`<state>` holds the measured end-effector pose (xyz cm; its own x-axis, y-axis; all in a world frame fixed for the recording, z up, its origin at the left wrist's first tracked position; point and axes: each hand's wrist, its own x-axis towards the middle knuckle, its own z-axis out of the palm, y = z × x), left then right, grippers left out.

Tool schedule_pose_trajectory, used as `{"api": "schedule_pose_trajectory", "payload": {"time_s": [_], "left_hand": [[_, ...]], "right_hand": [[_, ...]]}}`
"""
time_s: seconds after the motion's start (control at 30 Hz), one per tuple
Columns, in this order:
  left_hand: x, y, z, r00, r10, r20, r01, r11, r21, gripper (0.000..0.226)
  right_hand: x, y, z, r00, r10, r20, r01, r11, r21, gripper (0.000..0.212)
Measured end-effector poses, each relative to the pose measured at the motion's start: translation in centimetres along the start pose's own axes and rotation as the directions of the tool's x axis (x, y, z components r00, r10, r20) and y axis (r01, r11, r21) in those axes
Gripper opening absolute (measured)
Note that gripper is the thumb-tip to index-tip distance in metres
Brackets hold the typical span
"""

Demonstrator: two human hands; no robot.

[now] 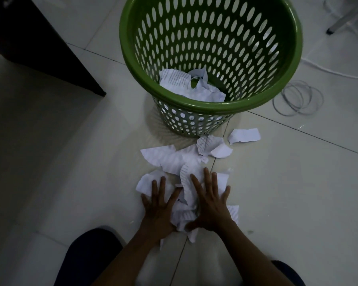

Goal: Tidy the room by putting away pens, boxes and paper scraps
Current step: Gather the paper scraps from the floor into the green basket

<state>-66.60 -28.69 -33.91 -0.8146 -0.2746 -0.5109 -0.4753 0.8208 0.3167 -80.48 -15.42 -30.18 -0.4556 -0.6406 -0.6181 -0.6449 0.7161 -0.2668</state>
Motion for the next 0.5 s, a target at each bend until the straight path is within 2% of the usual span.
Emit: {"api": "schedule_pose_trajectory", "payload": {"time_s": [0.17,0.27,0.3,0.4,0.5], "left_hand": [[0.3,-0.1,2.0,0.999,-0.003,0.037,0.002,1.000,0.011,0.104],[0.5,-0.4,2.9,0.999,0.008,0.037,-0.006,0.999,-0.053,0.101],[0.3,-0.5,3.0,0.999,0.014,0.030,-0.012,0.998,-0.061,0.107],[-0.6,-0.7,2.2,0.994,0.052,0.098,-0.044,0.996,-0.081,0.155],[-1.1,-0.3,1.2,0.996,0.075,0.044,-0.066,0.982,-0.177,0.178]], "right_hand": [[1.1,-1.5,0.7,0.999,-0.049,-0.014,0.047,0.994,-0.103,0.137],[1.4,-1.6,1.2,0.998,-0.048,-0.030,0.044,0.993,-0.108,0.131],[1.3,-1.5,1.4,0.996,-0.060,-0.061,0.053,0.993,-0.103,0.128],[1.2,-1.3,1.9,0.996,-0.069,-0.062,0.065,0.996,-0.055,0.111],[0.8,-1.3,2.4,0.991,-0.088,-0.101,0.084,0.995,-0.048,0.101]]}}
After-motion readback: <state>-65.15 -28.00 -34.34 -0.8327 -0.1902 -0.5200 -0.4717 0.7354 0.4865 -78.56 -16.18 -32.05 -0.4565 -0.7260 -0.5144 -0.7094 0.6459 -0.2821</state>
